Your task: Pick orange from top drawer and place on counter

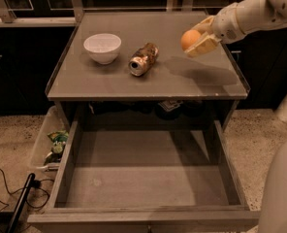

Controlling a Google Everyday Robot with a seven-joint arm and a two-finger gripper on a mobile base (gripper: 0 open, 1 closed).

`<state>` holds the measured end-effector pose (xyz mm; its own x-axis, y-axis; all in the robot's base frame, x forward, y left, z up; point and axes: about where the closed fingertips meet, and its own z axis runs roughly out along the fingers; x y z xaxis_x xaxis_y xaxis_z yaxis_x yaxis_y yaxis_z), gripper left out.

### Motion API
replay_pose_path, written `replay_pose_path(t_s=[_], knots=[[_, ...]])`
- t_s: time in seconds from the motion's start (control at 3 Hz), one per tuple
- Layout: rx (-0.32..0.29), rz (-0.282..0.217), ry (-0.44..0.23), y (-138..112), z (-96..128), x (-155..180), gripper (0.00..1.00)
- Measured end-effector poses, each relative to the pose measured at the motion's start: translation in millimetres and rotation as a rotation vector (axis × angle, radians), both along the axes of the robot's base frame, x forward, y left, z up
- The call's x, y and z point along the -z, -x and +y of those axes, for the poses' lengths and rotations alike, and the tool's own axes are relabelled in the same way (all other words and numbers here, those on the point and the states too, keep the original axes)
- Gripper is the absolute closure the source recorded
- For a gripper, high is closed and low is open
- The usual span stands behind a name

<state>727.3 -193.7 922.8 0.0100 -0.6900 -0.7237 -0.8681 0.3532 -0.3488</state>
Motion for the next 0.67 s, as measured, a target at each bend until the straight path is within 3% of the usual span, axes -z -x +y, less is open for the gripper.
replay_pose_path(t_s=[0.67], knots=[[0.030, 0.146, 0.148, -6.1, -5.0, 54.9, 1.00]])
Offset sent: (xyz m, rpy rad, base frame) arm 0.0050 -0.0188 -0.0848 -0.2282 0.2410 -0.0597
